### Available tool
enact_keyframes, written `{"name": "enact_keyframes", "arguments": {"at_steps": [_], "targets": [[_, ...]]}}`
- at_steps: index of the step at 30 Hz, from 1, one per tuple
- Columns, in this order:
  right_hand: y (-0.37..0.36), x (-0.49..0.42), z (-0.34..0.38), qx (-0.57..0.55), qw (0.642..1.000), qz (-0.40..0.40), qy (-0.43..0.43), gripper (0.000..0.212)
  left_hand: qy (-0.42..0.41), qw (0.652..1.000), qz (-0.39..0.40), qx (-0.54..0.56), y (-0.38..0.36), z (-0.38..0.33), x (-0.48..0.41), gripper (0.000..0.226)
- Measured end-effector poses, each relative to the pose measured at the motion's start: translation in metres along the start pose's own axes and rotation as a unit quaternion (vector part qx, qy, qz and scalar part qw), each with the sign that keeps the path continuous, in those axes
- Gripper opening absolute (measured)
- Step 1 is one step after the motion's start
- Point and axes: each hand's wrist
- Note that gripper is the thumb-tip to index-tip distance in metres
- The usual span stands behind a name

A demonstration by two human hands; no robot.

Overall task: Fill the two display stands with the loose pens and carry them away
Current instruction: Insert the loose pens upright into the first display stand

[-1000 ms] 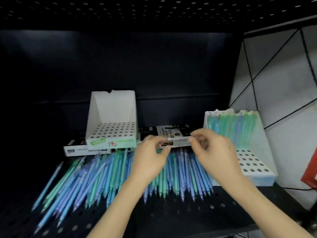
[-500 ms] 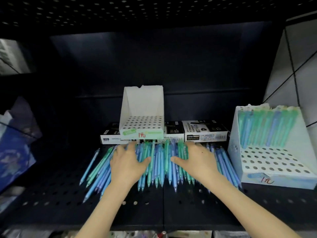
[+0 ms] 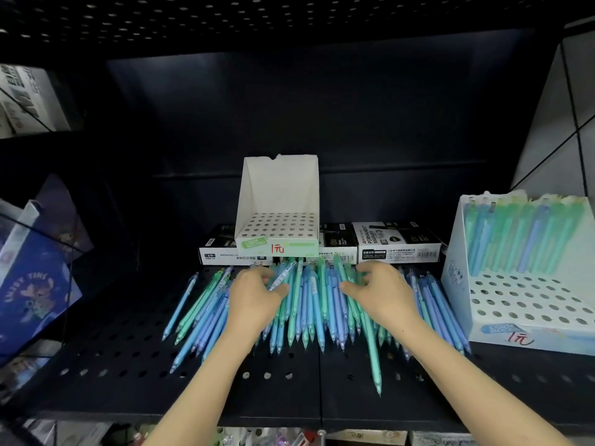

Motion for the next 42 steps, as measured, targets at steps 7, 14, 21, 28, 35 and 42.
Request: {"name": "enact_keyframes", "arguments": {"at_steps": [7, 14, 21, 28, 35, 42], "targets": [[0.000, -0.005, -0.003, -0.095, 0.995, 0.015, -0.017, 0.041, -0.005, 1.000, 0.023, 0.005, 0.004, -0.006, -0.001, 0.039], [0.001, -0.012, -0.010, -0.193, 0.980, 0.001, -0.040, 0.037, 0.007, 0.998, 0.062, -0.005, 0.011, -0.006, -0.010, 0.018], [0.003, -0.016, -0.013, -0.350, 0.928, 0.045, -0.120, 0.026, 0.036, 0.993, 0.064, 0.092, 0.019, 0.004, -0.017, 0.031], [0.021, -0.017, -0.018, -0.466, 0.866, 0.074, -0.165, 0.020, 0.014, 0.971, 0.047, 0.232, 0.023, -0.016, -0.018, 0.020], [0.049, -0.013, -0.016, -0.570, 0.806, 0.090, -0.129, 0.018, 0.067, 0.910, 0.188, 0.363, -0.004, -0.064, 0.000, 0.019], [0.071, -0.006, -0.023, -0.570, 0.816, 0.019, -0.093, 0.015, 0.131, 0.825, 0.359, 0.415, -0.049, -0.098, 0.021, 0.027]]}}
Point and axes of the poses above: each hand's wrist, its own x-axis away from the middle knuckle, its own y-axis out of the back of the hand, z = x × y, and after that the axes turned 15 degrees about x, right-handed
